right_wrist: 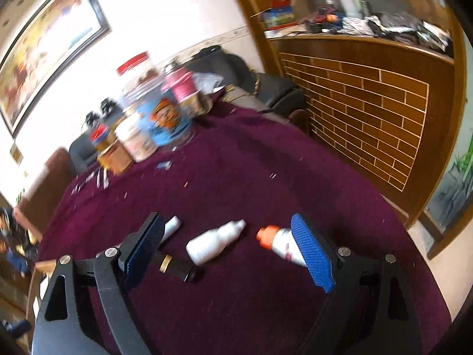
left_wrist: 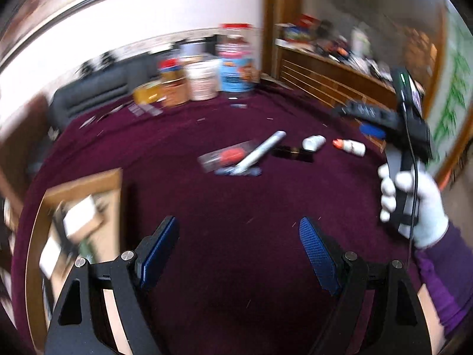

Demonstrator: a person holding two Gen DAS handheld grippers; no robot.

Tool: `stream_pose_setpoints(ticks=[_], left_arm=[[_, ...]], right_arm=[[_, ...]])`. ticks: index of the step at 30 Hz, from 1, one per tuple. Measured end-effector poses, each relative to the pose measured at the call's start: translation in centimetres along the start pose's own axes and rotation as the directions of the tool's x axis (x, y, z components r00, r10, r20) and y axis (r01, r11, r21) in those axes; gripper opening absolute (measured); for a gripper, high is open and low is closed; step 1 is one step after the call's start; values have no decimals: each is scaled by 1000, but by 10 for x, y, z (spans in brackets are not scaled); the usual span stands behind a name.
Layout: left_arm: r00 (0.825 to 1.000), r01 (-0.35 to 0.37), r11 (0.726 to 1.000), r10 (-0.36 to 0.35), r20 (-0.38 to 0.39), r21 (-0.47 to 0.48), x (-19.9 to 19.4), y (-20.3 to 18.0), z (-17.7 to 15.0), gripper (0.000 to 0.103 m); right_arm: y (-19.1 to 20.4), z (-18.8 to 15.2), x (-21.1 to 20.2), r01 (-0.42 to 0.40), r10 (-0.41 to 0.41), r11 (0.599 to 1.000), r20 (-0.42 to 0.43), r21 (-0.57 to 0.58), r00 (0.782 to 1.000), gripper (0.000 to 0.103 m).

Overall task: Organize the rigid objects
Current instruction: 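Move the left tool to the white marker on the clear package and grasp it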

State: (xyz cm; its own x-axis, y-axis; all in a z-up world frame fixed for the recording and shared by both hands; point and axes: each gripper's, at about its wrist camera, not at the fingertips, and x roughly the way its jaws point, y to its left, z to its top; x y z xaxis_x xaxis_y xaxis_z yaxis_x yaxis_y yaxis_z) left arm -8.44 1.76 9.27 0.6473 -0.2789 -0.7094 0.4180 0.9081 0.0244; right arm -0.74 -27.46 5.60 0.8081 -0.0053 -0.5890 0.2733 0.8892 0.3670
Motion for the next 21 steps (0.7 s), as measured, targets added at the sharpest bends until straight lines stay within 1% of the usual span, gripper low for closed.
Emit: stream_pose_setpoints(ticks=[1,3,4,6,8,11,14,18,19,20,21], left_arm=[[1000,12,999,-11,-13,34,14,-10,8,79],[999,25,997,-21,-47,72,39,-22,21,79],[998,29,996,-24,-66,85,53,-27,28,79],[996,31,995,-22,-91,98,77,-31,42,79],[994,14,994,-2,-105,110,100,-27,53,79],[993,-15,987,34,-116,161,128,-21,67,79],[989,14,980,17,-150,199,147,-12,74,79],[975,35,965,24,-222,258,176,-10,77,79],[971,38,962,28,-239,271,183,-11,79,83],[973,33,963,31,-229,269,187,-12,82,91],[971,29,963,36,-237,267,191,-12,83,94]], right_arm=[[-4,2,0,-2,2,1000,12,13,1000,88],[-13,0,2,5,-6,1000,32,24,999,88],[-15,-2,4,11,-11,1000,27,26,1000,88],[-22,-4,11,7,-6,998,-22,55,1000,88],[-26,-4,14,-16,20,996,-43,82,999,88],[-25,-4,8,-22,23,997,-20,76,1000,88],[-25,-3,7,-24,25,997,-15,74,1000,88],[-26,-5,10,-25,28,997,-39,75,999,88],[-26,-5,11,-21,24,997,-41,74,999,88],[-26,-6,11,-17,20,997,-43,72,999,88],[-26,-6,12,-15,18,997,-45,72,999,88]])
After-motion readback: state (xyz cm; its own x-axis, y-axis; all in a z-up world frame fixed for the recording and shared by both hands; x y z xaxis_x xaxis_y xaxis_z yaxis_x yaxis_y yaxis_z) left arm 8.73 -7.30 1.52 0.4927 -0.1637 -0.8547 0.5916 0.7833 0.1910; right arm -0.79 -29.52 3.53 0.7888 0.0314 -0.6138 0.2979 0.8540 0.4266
